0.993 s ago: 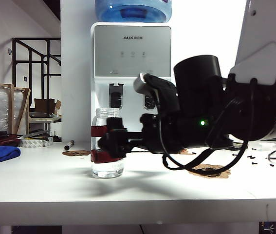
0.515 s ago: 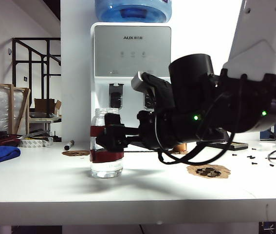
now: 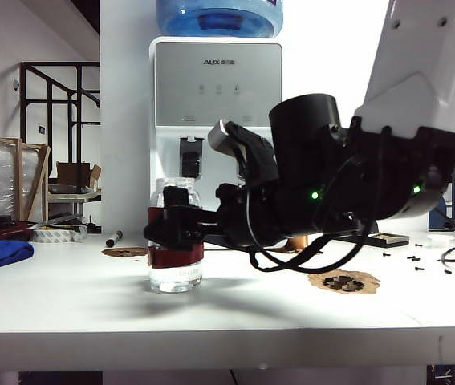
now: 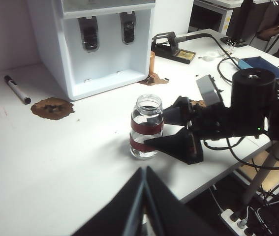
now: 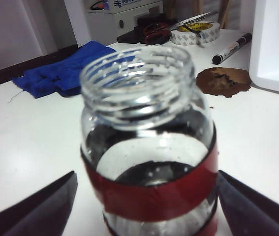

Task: Pick up the water bottle with two loops of red belts, then reach the front water dispenser and gently press the gray-black baffle horizontally to get a little water.

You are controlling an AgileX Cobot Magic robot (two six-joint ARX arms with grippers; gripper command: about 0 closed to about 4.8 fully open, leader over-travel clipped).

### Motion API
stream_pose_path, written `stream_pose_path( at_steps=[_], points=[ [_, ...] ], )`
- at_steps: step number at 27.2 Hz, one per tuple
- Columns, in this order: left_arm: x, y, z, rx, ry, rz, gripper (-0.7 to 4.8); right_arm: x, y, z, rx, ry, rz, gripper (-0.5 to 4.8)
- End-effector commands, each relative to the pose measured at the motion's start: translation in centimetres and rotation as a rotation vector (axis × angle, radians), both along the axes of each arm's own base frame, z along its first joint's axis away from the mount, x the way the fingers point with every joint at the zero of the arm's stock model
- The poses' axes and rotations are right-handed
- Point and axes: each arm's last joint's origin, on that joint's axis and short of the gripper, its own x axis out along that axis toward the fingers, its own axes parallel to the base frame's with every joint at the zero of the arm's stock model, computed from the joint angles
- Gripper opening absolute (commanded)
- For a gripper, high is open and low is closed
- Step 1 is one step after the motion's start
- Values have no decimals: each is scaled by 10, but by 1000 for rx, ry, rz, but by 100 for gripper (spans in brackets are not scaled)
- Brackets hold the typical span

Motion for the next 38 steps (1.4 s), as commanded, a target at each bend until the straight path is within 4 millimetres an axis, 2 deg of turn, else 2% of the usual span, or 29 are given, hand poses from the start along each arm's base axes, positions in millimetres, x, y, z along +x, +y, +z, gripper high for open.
stream_pose_path(
  at_steps=[1, 14, 15, 17, 22, 27, 29, 31, 33, 35, 37, 38],
  points=[
    [0, 0, 3, 3, -17, 0, -5, 5, 4, 3, 16, -10, 13, 479],
    [0, 0, 3, 3, -18, -1, -5, 11, 8, 1, 3, 4, 12, 479],
    [0, 0, 3, 3, -18, 0, -5, 11, 8, 1, 2, 1, 13, 448],
    [0, 0, 3, 3, -18, -1, -5, 11, 8, 1, -6, -12, 16, 344],
    [0, 0, 3, 3, -18, -1, -5, 11, 8, 1, -6, -14, 16, 177],
    [0, 0, 3, 3, -18, -1, -5, 11, 8, 1, -6, -15, 15, 157],
    [0, 0, 3, 3, -19, -1, -5, 11, 8, 1, -11, -22, 17, 134],
    [0, 0, 3, 3, -19, -1, -5, 11, 8, 2, -30, -48, 23, 93],
    [0, 0, 3, 4, -19, -1, -5, 11, 8, 2, -61, -88, 18, 26],
    [1, 0, 3, 3, -20, -1, -5, 12, 7, 4, -75, -108, -12, 20],
    [1, 0, 3, 3, -20, -1, -5, 14, 5, 16, -85, -143, -115, 20],
    [1, 0, 3, 3, -22, -1, -5, 15, 4, 27, -90, -184, -179, 20]
  ],
)
